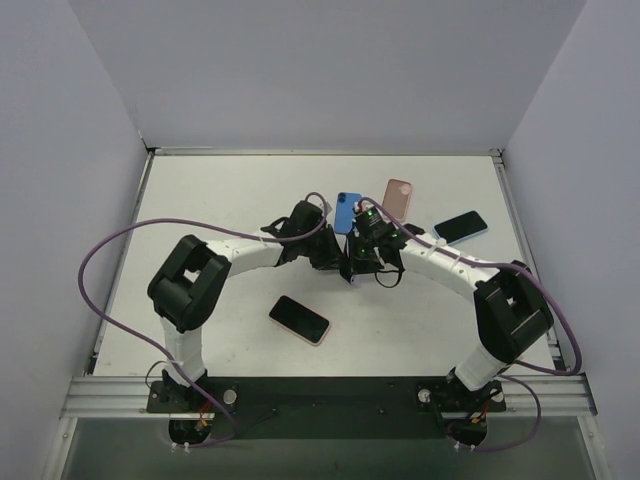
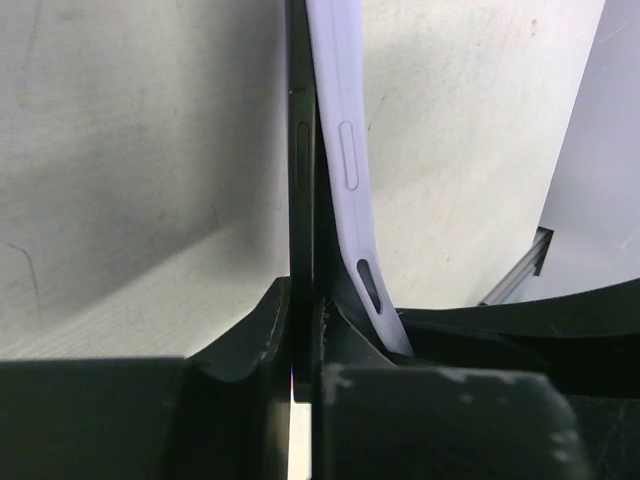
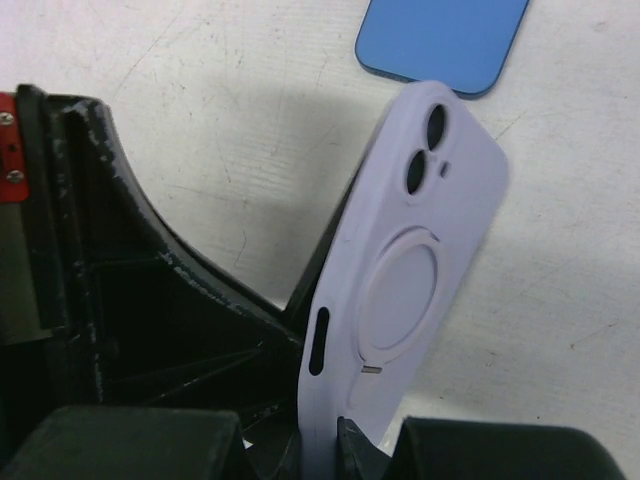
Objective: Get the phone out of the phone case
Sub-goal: Remove the phone case from the phone, then place the phone at the center of the board, then place the phone case at the center of the board, then pick up the phone at the center of the board.
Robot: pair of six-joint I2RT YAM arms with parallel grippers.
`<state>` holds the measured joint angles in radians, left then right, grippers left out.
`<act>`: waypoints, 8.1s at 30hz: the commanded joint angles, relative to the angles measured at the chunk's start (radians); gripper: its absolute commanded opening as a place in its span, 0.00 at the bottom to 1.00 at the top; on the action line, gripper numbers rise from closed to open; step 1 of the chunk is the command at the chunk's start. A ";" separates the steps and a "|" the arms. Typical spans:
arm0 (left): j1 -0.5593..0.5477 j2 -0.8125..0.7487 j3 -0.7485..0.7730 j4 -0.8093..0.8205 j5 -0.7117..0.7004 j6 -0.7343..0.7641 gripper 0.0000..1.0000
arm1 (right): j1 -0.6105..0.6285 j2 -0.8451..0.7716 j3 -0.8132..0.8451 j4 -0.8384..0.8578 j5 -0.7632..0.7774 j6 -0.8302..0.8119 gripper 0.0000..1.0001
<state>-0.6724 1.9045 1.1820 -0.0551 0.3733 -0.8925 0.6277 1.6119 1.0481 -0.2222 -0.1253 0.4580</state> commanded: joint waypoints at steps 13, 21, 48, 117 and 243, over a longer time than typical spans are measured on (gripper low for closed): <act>0.017 -0.004 0.002 -0.130 -0.073 0.050 0.00 | -0.131 -0.193 -0.151 0.029 -0.091 0.013 0.00; 0.030 -0.077 0.024 -0.175 -0.113 0.073 0.00 | -0.143 -0.264 -0.186 0.006 -0.119 -0.039 0.00; 0.229 -0.182 0.054 -0.200 0.044 0.144 0.00 | -0.152 -0.348 -0.077 -0.115 0.056 -0.167 0.00; 0.441 -0.123 0.322 -0.528 -0.151 0.345 0.95 | -0.790 0.286 0.478 -0.036 0.044 0.176 0.94; 0.419 -0.345 -0.424 1.023 0.535 -0.618 0.00 | -0.088 -0.300 -0.126 0.447 -0.467 0.428 0.81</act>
<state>-0.2573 1.5688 0.7376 0.5247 0.7967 -1.2743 0.5568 1.3190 0.9634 0.0109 -0.4412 0.6914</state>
